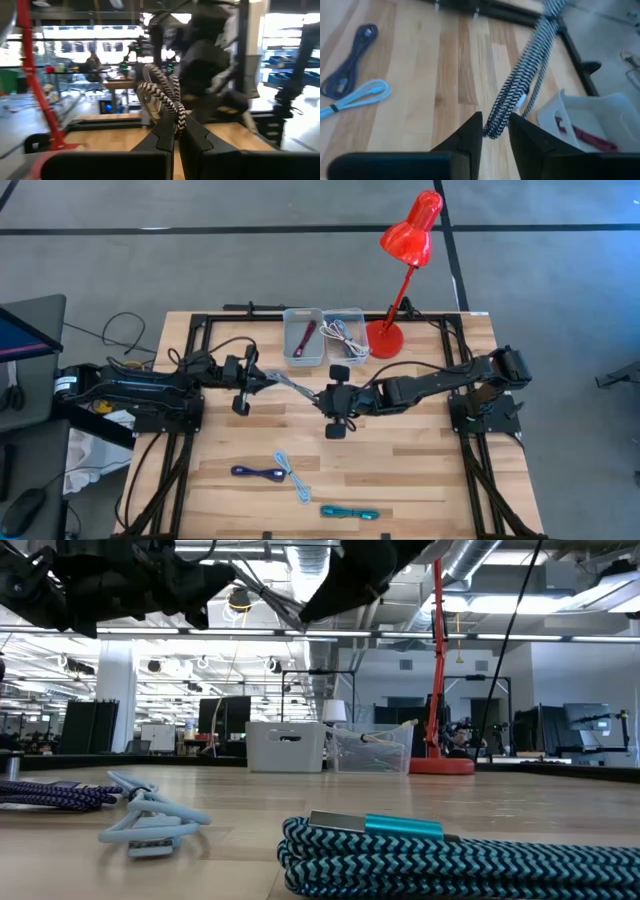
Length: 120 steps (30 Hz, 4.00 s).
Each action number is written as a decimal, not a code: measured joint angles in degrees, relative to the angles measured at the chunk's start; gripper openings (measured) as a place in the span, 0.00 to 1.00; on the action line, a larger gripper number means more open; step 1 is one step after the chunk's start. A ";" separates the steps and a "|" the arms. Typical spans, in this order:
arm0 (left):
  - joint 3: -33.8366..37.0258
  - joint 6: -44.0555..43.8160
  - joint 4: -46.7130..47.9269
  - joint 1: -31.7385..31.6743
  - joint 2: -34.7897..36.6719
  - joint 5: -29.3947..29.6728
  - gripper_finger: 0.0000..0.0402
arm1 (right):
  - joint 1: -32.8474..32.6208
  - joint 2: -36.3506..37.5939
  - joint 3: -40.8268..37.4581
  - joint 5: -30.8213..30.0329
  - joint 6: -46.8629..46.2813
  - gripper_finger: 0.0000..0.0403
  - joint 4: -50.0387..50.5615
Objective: Pick & Place USB Port
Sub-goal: Put the black and white charger cable into the gray bin
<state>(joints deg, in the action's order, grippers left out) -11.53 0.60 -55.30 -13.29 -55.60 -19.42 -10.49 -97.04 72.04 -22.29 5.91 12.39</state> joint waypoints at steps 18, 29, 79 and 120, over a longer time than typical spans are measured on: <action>-4.99 0.28 -0.63 -17.28 -13.94 0.35 0.02 | -9.14 12.82 0.01 -1.85 -7.50 0.30 17.94; -10.15 0.06 -0.99 -26.44 -25.29 0.36 0.02 | -15.89 18.02 0.01 -6.81 -12.02 0.29 23.75; -13.05 -1.27 17.80 -21.95 -1.52 -14.46 0.32 | -14.87 17.98 -0.01 -13.74 -19.03 0.29 31.11; -13.05 17.62 42.65 -25.65 -19.96 19.32 0.50 | -14.87 17.98 -0.01 -13.74 -19.51 0.29 31.36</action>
<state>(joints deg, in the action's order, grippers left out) -24.58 18.22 -12.65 -38.94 -75.56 -0.10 -25.36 -79.07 72.03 -36.03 -13.61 43.75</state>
